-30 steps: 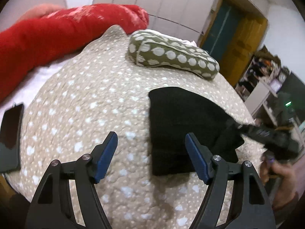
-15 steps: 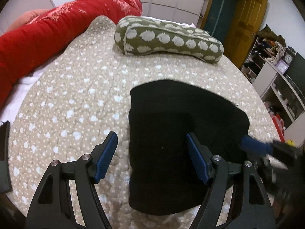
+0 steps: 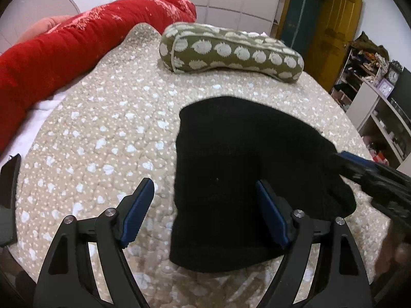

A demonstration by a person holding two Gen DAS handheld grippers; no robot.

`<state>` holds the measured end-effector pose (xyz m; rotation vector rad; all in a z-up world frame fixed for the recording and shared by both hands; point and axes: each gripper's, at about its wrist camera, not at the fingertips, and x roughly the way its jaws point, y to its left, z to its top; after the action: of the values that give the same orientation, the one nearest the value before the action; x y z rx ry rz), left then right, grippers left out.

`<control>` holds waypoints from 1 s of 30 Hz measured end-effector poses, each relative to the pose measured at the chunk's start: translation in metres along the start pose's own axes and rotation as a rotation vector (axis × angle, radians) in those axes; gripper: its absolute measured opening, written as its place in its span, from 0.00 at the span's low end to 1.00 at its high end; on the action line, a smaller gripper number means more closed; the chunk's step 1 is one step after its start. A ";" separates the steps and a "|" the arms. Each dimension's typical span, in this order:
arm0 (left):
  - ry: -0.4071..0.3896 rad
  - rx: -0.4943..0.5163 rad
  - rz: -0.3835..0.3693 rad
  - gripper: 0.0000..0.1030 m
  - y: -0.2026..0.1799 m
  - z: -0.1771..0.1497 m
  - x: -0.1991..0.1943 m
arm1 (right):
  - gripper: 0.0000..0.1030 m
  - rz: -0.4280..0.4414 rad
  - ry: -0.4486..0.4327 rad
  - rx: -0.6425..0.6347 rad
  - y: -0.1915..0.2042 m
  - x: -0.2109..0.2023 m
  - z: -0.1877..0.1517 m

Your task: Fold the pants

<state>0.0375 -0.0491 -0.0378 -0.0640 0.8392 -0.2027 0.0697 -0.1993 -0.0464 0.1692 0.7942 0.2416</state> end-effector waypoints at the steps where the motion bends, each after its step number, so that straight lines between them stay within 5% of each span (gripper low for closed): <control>1: 0.004 -0.001 -0.001 0.79 -0.001 -0.001 0.002 | 0.32 -0.010 0.020 -0.003 0.001 0.010 0.000; 10: 0.018 0.002 0.002 0.79 -0.009 0.005 0.020 | 0.33 -0.007 0.050 0.045 -0.017 0.055 0.019; 20: 0.017 -0.001 0.003 0.79 -0.010 0.005 0.019 | 0.34 -0.051 0.029 -0.078 0.014 -0.008 -0.014; 30: 0.032 -0.014 0.010 0.79 -0.014 0.002 0.016 | 0.36 -0.075 0.033 -0.084 0.010 -0.009 -0.043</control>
<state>0.0472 -0.0658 -0.0468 -0.0704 0.8732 -0.1891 0.0305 -0.1892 -0.0675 0.0568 0.8196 0.2068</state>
